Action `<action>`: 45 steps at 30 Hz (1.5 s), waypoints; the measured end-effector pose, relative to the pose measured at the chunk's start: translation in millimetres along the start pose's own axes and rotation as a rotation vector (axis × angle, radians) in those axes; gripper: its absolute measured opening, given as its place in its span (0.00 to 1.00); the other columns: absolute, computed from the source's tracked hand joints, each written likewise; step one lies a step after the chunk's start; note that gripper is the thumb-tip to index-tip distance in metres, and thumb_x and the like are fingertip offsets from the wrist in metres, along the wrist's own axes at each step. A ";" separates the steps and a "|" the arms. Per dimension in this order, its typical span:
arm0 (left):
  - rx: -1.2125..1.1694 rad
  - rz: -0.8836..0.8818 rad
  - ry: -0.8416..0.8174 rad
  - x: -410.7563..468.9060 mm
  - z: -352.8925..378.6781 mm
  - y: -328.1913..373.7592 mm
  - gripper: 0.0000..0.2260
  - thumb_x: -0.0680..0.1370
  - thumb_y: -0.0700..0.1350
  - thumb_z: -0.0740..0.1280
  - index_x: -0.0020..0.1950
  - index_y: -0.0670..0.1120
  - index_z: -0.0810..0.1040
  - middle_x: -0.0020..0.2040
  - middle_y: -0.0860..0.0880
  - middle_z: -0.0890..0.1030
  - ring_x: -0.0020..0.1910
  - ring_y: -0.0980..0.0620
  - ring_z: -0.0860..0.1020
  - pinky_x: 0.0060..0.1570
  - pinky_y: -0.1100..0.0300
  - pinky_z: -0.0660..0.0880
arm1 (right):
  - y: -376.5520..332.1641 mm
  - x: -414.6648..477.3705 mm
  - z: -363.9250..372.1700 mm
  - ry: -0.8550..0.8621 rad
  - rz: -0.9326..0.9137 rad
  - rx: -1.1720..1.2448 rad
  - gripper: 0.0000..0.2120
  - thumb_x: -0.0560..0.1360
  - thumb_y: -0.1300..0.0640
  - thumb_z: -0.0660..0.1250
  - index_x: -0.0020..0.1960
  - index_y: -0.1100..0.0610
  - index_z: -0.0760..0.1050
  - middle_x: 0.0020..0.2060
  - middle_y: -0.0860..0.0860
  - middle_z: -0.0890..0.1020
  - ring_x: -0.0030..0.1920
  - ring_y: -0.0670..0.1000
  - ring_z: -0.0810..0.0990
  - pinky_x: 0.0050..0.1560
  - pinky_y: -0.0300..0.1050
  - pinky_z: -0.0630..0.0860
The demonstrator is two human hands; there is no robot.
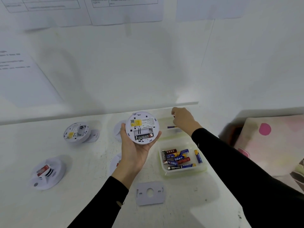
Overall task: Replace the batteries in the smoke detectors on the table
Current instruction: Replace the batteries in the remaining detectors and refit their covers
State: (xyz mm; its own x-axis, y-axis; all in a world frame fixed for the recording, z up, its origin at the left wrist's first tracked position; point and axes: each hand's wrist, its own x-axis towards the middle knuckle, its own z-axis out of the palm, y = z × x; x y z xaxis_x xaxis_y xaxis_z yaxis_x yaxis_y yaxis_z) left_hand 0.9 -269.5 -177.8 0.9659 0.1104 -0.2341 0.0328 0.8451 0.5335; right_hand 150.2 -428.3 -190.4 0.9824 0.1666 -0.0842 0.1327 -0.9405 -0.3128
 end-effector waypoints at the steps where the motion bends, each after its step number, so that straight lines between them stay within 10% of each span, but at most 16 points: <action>1: 0.000 0.005 0.007 0.4 -0.2 1.0 0.25 0.83 0.60 0.52 0.70 0.45 0.73 0.67 0.37 0.76 0.67 0.35 0.74 0.55 0.39 0.79 | -2.9 -5.1 -2.0 0.076 -0.032 0.145 0.13 0.76 0.67 0.62 0.59 0.59 0.74 0.51 0.57 0.80 0.49 0.56 0.80 0.43 0.41 0.72; 7: -0.001 0.041 0.066 5.8 3.5 1.4 0.26 0.83 0.60 0.51 0.69 0.45 0.73 0.64 0.39 0.79 0.64 0.38 0.77 0.55 0.40 0.79 | -50.2 -96.6 -25.2 0.521 -0.281 1.022 0.05 0.78 0.59 0.68 0.54 0.55 0.78 0.45 0.46 0.84 0.46 0.42 0.82 0.45 0.34 0.77; 16: 0.126 -0.013 0.101 6.8 5.3 -11.2 0.32 0.81 0.65 0.50 0.71 0.42 0.72 0.65 0.39 0.79 0.66 0.43 0.76 0.67 0.52 0.73 | -57.5 -116.3 30.6 0.837 -0.741 0.431 0.04 0.75 0.62 0.71 0.49 0.56 0.83 0.50 0.49 0.85 0.51 0.48 0.83 0.50 0.53 0.75; 23: 0.039 -0.106 0.110 -1.9 4.3 -13.7 0.34 0.78 0.66 0.58 0.70 0.40 0.73 0.60 0.44 0.82 0.59 0.47 0.81 0.57 0.59 0.77 | -73.4 -120.8 38.6 0.841 -0.684 0.394 0.05 0.76 0.58 0.70 0.47 0.52 0.85 0.49 0.45 0.85 0.53 0.46 0.82 0.57 0.57 0.69; 29: 0.143 -0.039 0.104 0.6 5.9 -12.0 0.30 0.82 0.64 0.49 0.70 0.46 0.74 0.63 0.41 0.81 0.63 0.44 0.79 0.61 0.50 0.78 | -82.9 -134.1 30.9 0.485 -0.255 0.899 0.26 0.68 0.46 0.76 0.63 0.44 0.72 0.67 0.39 0.71 0.72 0.40 0.62 0.72 0.50 0.58; 33: 0.099 -0.034 0.081 0.1 7.8 -12.4 0.29 0.82 0.64 0.50 0.70 0.45 0.74 0.64 0.40 0.80 0.64 0.41 0.78 0.66 0.46 0.73 | -84.7 -132.8 14.2 0.111 0.009 1.430 0.46 0.62 0.56 0.82 0.69 0.39 0.58 0.63 0.35 0.67 0.65 0.44 0.73 0.63 0.44 0.74; 45: 0.202 -0.023 0.016 -2.0 10.2 -8.2 0.28 0.83 0.61 0.49 0.72 0.45 0.72 0.60 0.43 0.83 0.56 0.48 0.83 0.49 0.56 0.81 | -79.5 -124.2 15.6 -0.024 -0.042 1.606 0.37 0.64 0.69 0.77 0.66 0.47 0.69 0.59 0.50 0.80 0.59 0.49 0.80 0.53 0.43 0.79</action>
State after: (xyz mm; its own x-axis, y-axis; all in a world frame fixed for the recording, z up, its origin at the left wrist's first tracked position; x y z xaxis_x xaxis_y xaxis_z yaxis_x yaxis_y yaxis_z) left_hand 1.4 -282.0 -173.4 0.9601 0.1016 -0.2605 0.1076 0.7257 0.6795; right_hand 15.6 -369.6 -169.9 0.9775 0.2024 -0.0597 -0.1257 0.3315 -0.9350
